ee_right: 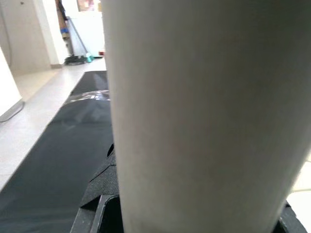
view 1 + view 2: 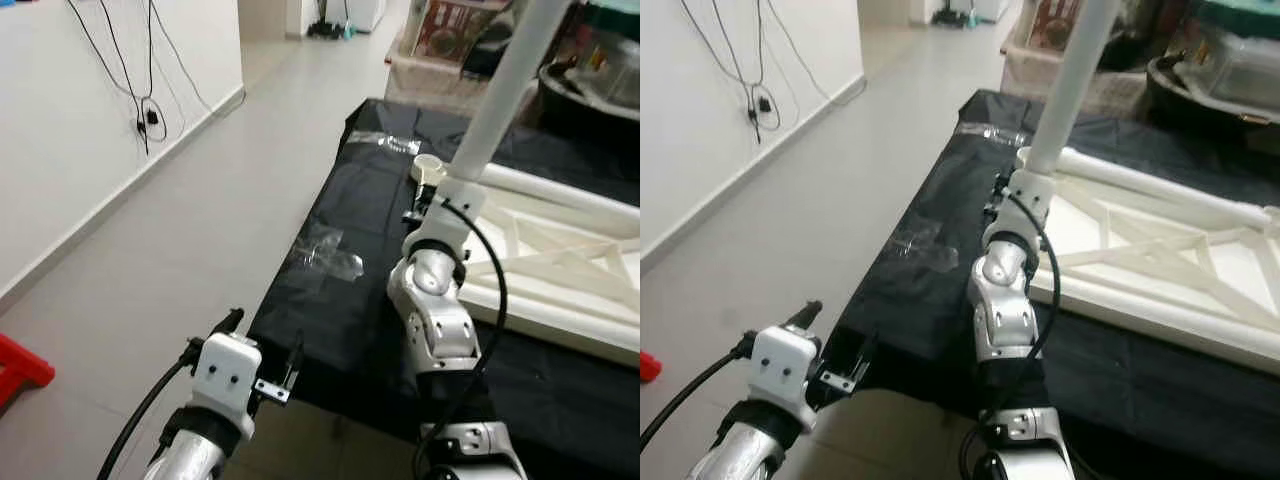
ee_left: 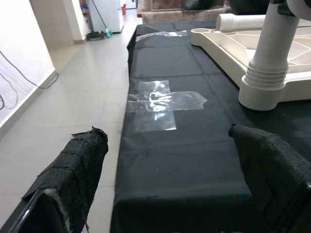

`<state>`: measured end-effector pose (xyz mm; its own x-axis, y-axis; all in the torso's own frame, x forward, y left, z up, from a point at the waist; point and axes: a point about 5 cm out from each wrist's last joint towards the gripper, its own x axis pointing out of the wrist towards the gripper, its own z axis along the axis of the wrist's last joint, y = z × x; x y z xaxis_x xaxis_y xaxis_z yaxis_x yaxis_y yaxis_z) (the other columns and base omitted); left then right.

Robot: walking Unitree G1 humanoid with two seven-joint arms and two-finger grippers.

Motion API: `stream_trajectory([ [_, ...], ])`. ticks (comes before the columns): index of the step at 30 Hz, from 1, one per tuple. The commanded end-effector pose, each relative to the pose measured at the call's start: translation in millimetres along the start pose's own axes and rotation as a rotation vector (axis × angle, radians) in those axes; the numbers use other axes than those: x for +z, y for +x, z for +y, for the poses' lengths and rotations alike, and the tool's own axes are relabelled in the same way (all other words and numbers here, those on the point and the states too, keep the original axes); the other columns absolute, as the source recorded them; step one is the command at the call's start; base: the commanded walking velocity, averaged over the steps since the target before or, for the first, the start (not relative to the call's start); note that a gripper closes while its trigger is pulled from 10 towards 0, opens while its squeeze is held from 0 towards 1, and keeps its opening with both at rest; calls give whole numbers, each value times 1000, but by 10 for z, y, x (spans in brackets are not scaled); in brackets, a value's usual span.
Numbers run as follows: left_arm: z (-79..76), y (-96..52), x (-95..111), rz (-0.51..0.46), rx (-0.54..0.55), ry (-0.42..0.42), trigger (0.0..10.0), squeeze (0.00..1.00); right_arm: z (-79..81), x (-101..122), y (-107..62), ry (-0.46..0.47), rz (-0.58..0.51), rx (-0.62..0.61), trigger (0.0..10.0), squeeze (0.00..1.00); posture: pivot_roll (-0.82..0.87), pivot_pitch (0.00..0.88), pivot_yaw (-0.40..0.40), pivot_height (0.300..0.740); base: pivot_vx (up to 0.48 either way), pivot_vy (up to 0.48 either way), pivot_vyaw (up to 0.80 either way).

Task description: Building children table

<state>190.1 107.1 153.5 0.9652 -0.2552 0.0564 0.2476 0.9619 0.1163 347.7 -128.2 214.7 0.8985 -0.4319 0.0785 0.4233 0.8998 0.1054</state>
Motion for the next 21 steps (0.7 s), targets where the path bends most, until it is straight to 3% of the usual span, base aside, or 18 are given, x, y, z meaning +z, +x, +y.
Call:
stream_trajectory([
  [1,-21,-18,-59,22,-14,1,10000,0,173,-371,-254,-1,190,32,9843,0,118,111,-78,740,0,0,0],
  [3,-21,-20,-62,23,-16,1,10000,0,204,-343,-271,-20,159,89,10000,0,114,111,-73,740,0,0,0],
  [4,-23,-23,-66,24,-19,1,10000,0,222,-334,-279,-14,137,154,10000,1000,113,109,-73,740,0,0,0],
  [9,-26,-22,-75,27,-25,1,10000,0,179,-338,-262,5,111,222,10000,1000,113,104,-70,740,0,0,0],
  [10,-26,-20,-76,27,-26,2,10000,0,146,-334,-236,2,97,230,10000,804,113,105,-70,740,0,0,0],
  [11,-26,-17,-78,27,-27,3,10000,0,90,-325,-170,8,68,270,10000,0,113,105,-69,740,0,0,0],
  [15,-23,-11,-80,27,-27,5,10000,0,42,-306,-63,40,33,416,10000,0,113,107,-69,740,0,0,0],
  [17,-22,-2,-78,26,-27,6,10000,0,27,-302,14,41,20,585,10000,0,112,108,-68,740,0,0,0],
  [18,-22,-2,-78,26,-27,6,10000,0,27,-302,14,41,20,585,10000,0,112,108,-68,740,0,0,0],
  [21,-23,9,-76,22,-28,7,10000,0,37,-317,104,-6,37,831,10000,0,115,107,-69,740,0,0,0],
])
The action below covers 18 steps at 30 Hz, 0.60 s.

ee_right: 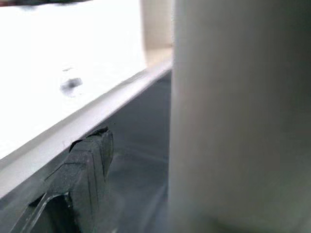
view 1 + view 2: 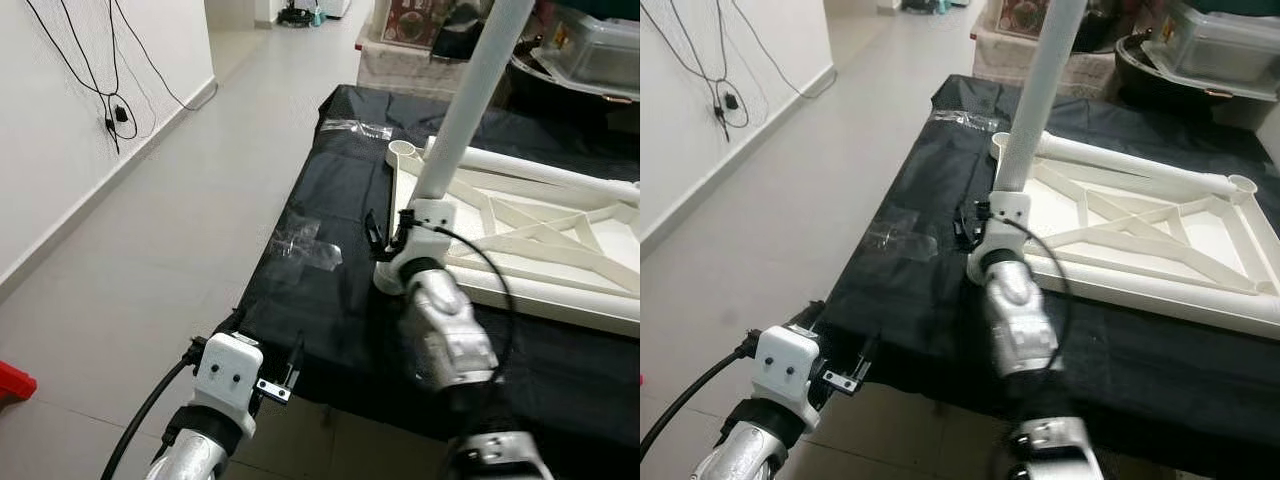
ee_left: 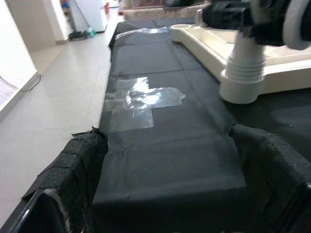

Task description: Building children table

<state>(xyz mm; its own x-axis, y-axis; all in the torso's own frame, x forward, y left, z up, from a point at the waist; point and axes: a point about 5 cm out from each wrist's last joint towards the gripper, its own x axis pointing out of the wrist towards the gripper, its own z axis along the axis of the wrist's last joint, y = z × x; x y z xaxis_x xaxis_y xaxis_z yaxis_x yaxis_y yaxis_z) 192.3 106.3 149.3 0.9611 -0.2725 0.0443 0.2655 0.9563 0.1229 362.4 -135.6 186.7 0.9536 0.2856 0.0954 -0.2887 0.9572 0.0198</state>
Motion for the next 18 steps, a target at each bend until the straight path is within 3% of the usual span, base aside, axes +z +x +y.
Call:
stream_trajectory([
  [1,-15,-9,-33,11,-8,1,10000,0,58,-17,47,22,13,159,10000,0,115,106,-71,740,0,0,0],
  [3,-15,-7,-33,10,-7,1,10000,0,45,-9,64,34,17,193,10000,0,116,106,-71,740,0,0,0],
  [4,-16,-7,-31,9,-7,1,10000,0,49,1,111,63,43,302,10000,0,119,106,-73,740,0,0,0],
  [6,-17,-7,-30,8,-7,1,10000,0,51,5,123,65,47,333,10000,0,119,106,-73,740,0,0,0],
  [7,-16,-7,-28,7,-7,2,10000,0,103,13,149,92,75,432,10000,0,125,108,-77,740,0,0,0],
  [8,-15,-9,-24,5,-6,3,10000,0,211,25,149,113,100,607,10000,0,128,107,-76,740,0,0,0],
  [12,-15,-10,-22,4,-6,3,10000,0,245,29,142,118,107,667,10000,0,128,107,-76,740,0,0,0],
  [14,-18,-13,-16,2,-6,5,10000,0,337,3,126,142,148,829,10000,0,137,106,-79,740,0,0,0],
  [18,-18,-16,-12,1,-7,7,10000,0,407,-44,92,114,177,932,10000,0,145,108,-76,740,0,0,0],
])
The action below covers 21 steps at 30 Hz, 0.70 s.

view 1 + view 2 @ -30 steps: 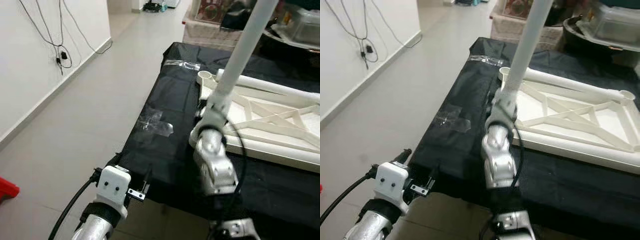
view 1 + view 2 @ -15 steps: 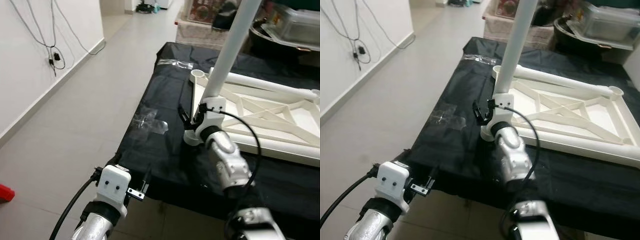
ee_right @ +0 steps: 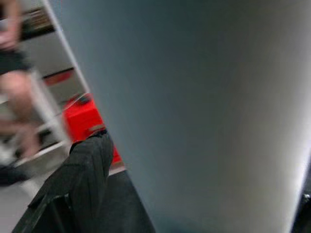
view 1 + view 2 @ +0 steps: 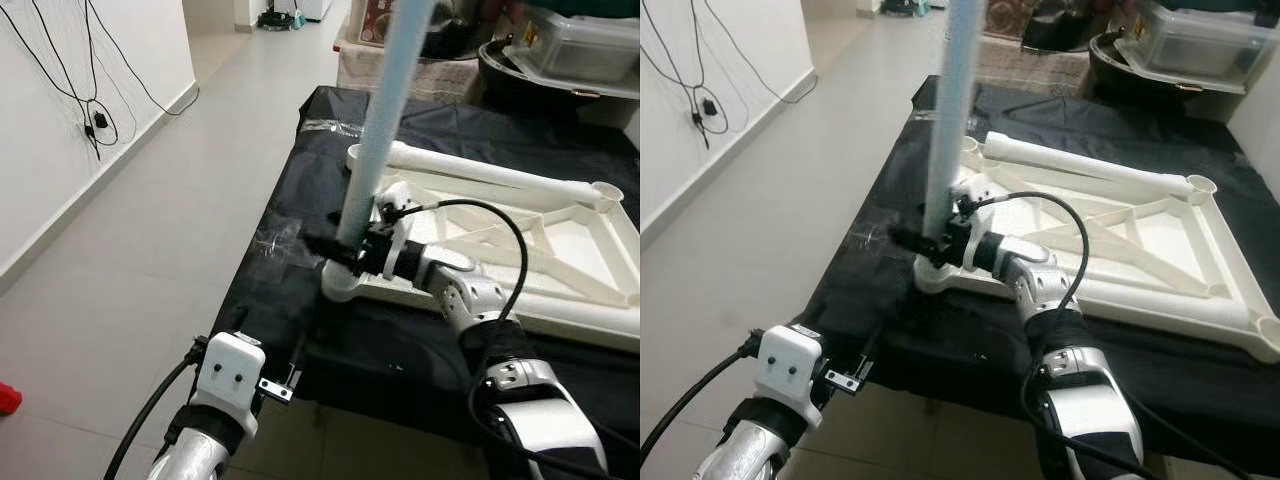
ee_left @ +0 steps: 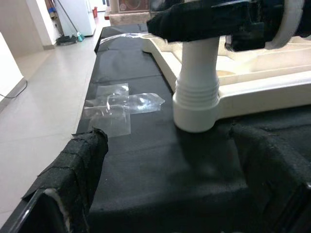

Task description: Building children table

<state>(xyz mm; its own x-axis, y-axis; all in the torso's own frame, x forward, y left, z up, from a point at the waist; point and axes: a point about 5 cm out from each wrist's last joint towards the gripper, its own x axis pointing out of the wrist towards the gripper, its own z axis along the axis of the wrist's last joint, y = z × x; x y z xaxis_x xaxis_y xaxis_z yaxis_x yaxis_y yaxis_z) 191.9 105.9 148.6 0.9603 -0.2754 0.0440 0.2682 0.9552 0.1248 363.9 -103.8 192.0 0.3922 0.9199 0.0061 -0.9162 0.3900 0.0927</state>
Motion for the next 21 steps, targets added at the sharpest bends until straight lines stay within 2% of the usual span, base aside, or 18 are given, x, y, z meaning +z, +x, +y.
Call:
stream_trajectory([
  [1,-11,-15,-3,0,-5,7,10000,0,100,-121,91,11,64,104,10000,0,145,107,-76,740,0,0,0],
  [3,-13,-17,15,-7,-8,6,10000,0,150,-172,123,7,85,185,10000,0,149,108,-77,740,0,0,0],
  [4,-13,-17,15,-7,-8,6,10000,0,150,-172,123,7,85,185,10000,0,149,108,-77,740,0,0,0],
  [5,-16,-16,22,-10,-10,0,10000,0,155,-176,129,7,83,199,4510,0,151,108,-74,740,0,0,0],
  [7,-25,-17,29,-13,-16,-8,10000,0,156,-179,135,5,79,202,4510,0,151,108,-74,740,0,0,0],
  [8,-45,-21,44,-20,-29,-18,10000,0,166,-193,140,-9,78,206,0,0,152,106,-74,740,0,0,0],
  [11,-78,-28,65,-31,-47,-31,10000,0,155,-228,149,-39,75,151,0,0,151,102,-72,740,0,0,0],
  [14,-96,-19,67,-37,-56,-29,10000,0,125,-271,139,-57,52,40,0,0,149,97,-70,740,0,0,0],
  [15,-96,-10,56,-37,-57,-26,10000,0,110,-300,99,-77,40,-45,0,0,144,89,-69,740,0,0,0],
  [17,-95,-6,52,-37,-57,-24,10000,0,102,-308,84,-84,37,-76,0,0,143,88,-68,740,0,0,0],
  [18,-86,-2,39,-34,-55,-21,10000,0,73,-323,61,-89,38,-170,0,0,135,85,-64,740,0,0,0],
  [19,-86,-2,39,-34,-55,-21,10000,0,73,-323,61,-89,38,-170,0,0,135,85,-64,740,0,0,0],
  [20,-80,0,31,-32,-52,-18,10000,0,52,-332,46,-90,40,-232,0,0,135,85,-64,740,0,0,0],
  [21,-68,4,12,-27,-49,-14,10000,0,18,-353,-1,-106,56,-390,0,0,132,77,-56,740,0,0,0],
])
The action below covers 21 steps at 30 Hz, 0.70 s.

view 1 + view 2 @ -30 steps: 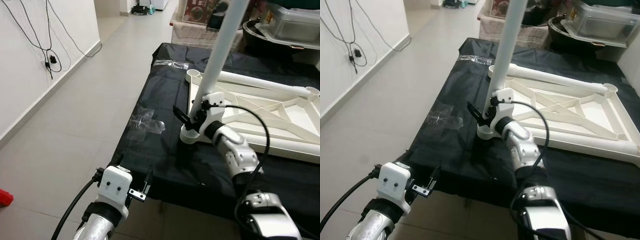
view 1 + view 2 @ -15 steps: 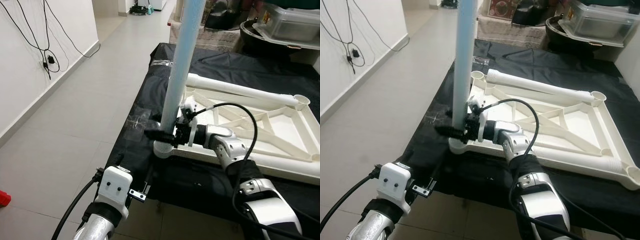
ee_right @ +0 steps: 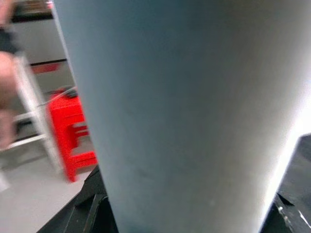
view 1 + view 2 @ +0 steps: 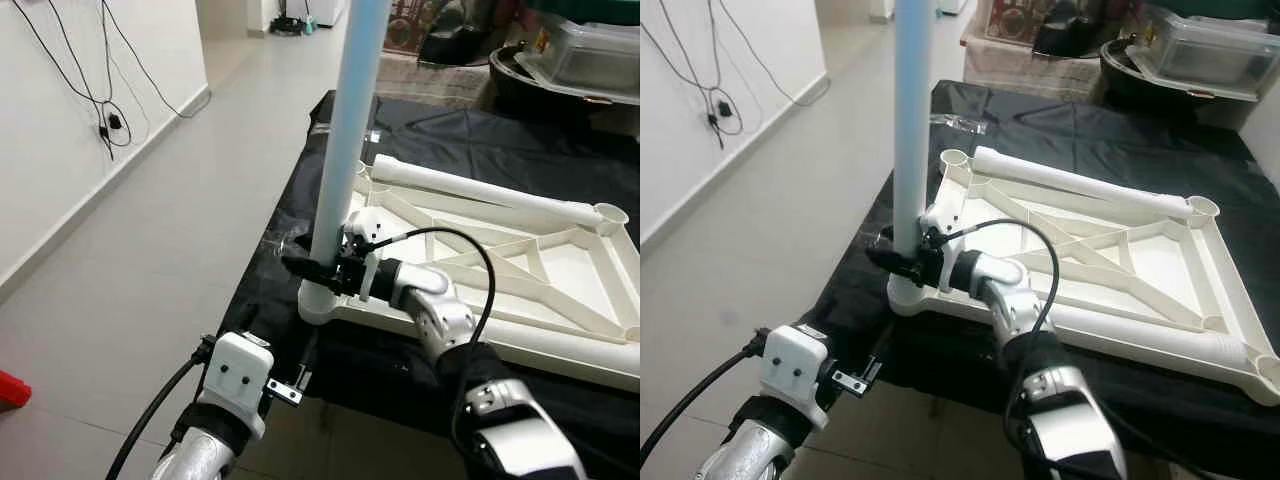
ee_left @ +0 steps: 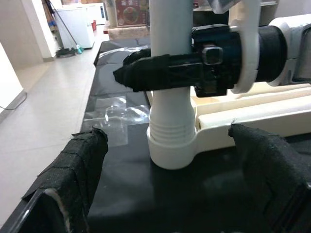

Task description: Building children table

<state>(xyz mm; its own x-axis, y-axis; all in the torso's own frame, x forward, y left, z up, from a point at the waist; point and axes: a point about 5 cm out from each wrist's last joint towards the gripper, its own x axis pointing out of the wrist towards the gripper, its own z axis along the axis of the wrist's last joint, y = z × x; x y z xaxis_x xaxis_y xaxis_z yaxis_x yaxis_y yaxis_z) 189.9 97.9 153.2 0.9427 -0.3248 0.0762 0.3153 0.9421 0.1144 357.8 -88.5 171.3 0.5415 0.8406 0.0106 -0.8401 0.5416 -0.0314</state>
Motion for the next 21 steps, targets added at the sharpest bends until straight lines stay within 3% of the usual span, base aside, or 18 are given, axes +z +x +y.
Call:
stream_trajectory([
  [1,8,-3,-44,12,-1,-1,10000,0,-79,-144,-105,11,80,-216,0,0,132,77,-56,740,0,0,0],
  [2,8,-3,-44,12,-1,-1,10000,0,-79,-144,-105,11,80,-216,0,0,132,77,-56,740,0,0,0],
  [4,33,5,-69,19,2,3,10000,0,-139,-181,-285,0,114,-683,0,0,125,74,-49,740,0,0,0],
  [5,33,5,-69,19,2,3,10000,0,-139,-181,-285,0,114,-683,0,0,125,74,-49,740,0,0,0],
  [6,38,10,-76,21,2,4,10000,0,-102,-186,-419,-8,120,-912,0,0,122,71,-47,740,0,0,0],
  [7,36,18,-80,21,-2,7,10000,0,38,-181,-551,18,107,-1150,0,0,126,66,-46,740,0,0,0],
  [10,33,22,-80,20,-3,8,10000,0,100,-180,-552,42,97,-1198,0,0,128,64,-49,740,0,0,0],
  [14,27,23,-79,18,-5,9,10000,0,242,-186,-416,94,88,-1225,0,0,130,62,-50,740,0,0,0],
  [15,23,18,-81,17,-7,9,10000,0,306,-185,-300,118,77,-1180,0,0,128,59,-52,740,0,0,0],
  [17,22,17,-81,16,-7,9,10000,0,328,-185,-251,131,71,-1148,0,0,128,59,-52,740,0,0,0],
  [18,18,16,-87,18,-9,8,10000,0,385,-150,-174,119,50,-1085,10000,0,126,58,-52,740,0,0,0],
  [19,16,17,-88,18,-10,7,10000,0,412,-130,-152,110,33,-1050,10000,835,122,57,-53,740,0,0,0],
  [20,16,17,-88,18,-10,7,10000,0,412,-130,-152,110,33,-1050,10000,835,122,57,-53,740,0,0,0],
  [21,15,18,-91,19,-11,6,10000,0,444,-122,-116,116,11,-989,10000,1000,120,58,-51,740,0,0,0],
])
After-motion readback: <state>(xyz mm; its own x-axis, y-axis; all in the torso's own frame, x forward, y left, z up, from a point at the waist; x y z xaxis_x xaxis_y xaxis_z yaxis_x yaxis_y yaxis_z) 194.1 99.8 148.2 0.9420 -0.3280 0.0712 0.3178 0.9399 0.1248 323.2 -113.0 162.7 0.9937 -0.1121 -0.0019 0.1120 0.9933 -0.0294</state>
